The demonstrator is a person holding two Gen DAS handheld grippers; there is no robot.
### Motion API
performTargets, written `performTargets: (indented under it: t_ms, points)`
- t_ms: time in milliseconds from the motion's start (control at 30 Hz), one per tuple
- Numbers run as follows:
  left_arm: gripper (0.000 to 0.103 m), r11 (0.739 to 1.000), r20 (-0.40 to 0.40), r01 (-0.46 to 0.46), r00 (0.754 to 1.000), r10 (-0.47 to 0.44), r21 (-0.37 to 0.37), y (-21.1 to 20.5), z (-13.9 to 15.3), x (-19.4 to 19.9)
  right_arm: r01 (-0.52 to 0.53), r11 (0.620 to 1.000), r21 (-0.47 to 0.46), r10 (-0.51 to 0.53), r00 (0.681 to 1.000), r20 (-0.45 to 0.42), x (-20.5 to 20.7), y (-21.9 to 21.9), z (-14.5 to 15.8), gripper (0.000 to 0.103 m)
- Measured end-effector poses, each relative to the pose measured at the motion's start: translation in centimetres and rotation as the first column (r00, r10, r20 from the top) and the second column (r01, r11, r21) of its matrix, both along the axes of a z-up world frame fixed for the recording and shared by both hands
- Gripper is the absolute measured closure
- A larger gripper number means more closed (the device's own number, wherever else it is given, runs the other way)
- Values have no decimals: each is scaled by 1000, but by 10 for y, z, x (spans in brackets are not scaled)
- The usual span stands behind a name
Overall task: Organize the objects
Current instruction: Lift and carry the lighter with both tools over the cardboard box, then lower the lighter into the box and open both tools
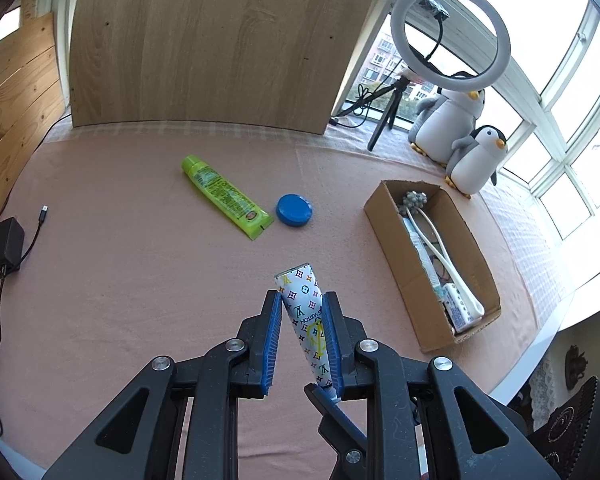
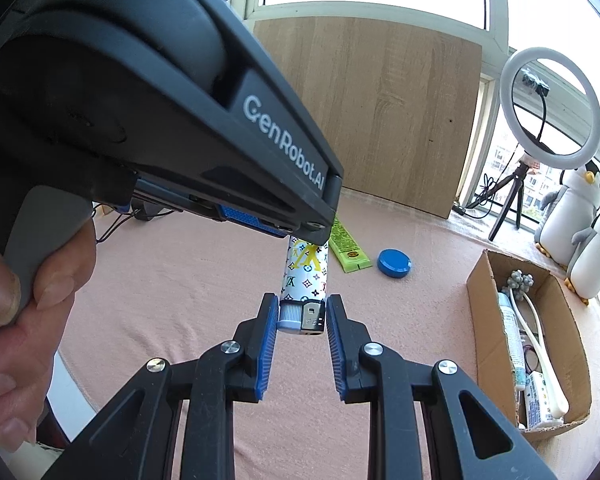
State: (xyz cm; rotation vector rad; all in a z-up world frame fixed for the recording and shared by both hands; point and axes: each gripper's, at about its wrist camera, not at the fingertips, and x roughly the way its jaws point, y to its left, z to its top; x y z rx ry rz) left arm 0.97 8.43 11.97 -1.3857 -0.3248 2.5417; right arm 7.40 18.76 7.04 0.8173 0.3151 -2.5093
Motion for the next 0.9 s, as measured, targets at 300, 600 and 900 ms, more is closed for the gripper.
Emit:
performTargets:
  t_ms: [300,600,900]
  points:
    - [80,983,17,183,983,-183,-27,88,-4,-32,156,987,-33,-155,988,17,-12,53,-6,81]
    - [80,931,13,365,931,-365,-20,200,-6,-54,348,937,-40,-348,938,9,-20,127,-5,81]
    - [80,898,14,441,898,-440,-5,255,-12,-66,452,891,-35,-452,892,7,-29,171,-5,81]
